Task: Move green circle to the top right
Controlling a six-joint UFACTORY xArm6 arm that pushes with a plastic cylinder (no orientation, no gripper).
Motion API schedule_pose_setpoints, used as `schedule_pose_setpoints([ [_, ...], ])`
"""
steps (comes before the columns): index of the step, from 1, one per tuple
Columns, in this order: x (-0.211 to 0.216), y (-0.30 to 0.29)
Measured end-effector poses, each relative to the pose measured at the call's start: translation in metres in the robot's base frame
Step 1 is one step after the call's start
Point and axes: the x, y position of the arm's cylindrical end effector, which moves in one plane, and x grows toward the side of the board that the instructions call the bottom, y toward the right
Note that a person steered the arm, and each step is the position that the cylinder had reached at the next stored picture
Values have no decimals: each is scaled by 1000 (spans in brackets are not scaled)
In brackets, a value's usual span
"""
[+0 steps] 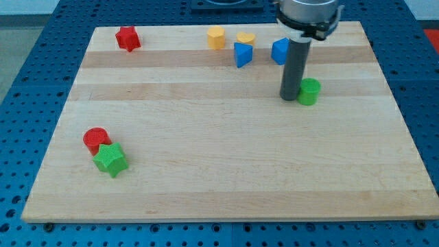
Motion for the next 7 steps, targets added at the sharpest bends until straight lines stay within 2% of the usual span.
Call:
schedule_pose_setpoints([
  [1,23,19],
  [3,26,78],
  [4,25,87],
  [7,22,62],
])
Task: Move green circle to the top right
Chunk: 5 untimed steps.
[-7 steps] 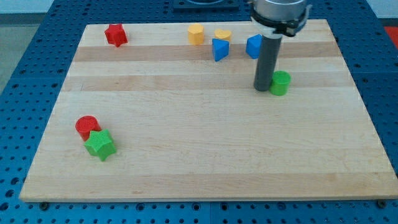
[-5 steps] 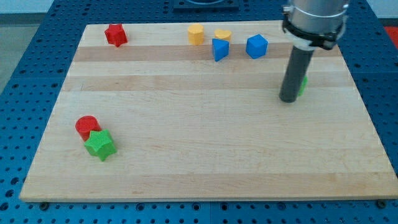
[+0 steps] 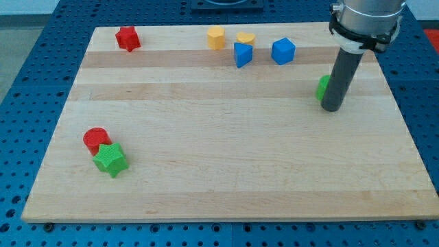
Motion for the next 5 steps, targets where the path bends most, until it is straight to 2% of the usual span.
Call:
schedule_pose_setpoints([
  [5,-60,0],
])
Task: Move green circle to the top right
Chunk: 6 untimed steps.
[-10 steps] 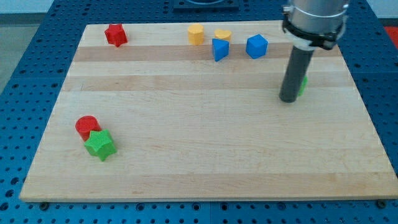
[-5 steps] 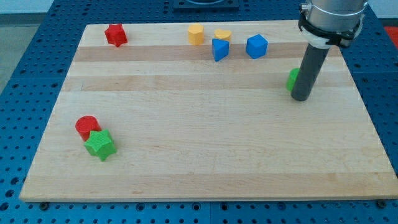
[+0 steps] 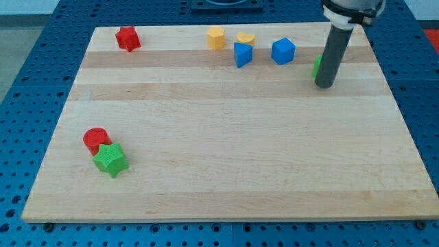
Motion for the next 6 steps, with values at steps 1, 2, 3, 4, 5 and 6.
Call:
schedule_pose_setpoints([
  [1,-13,0],
  [2,-23,0],
  [3,-34,1],
  [4,-46,1],
  [5,-54,1],
  [6,-64,2],
])
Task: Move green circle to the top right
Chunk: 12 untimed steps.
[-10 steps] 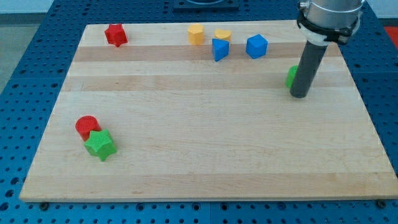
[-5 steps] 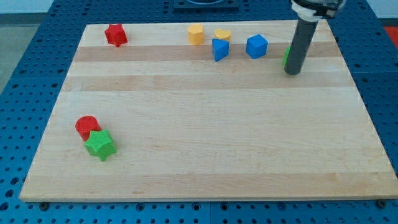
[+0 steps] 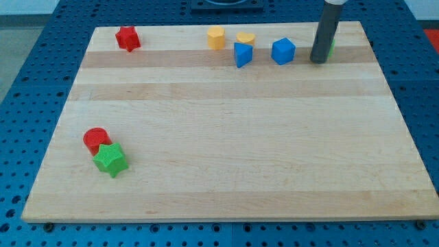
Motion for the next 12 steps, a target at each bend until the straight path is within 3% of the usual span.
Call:
schedule_pose_setpoints([
  [4,-31,2],
  [7,-5,3],
  [12,-5,27],
])
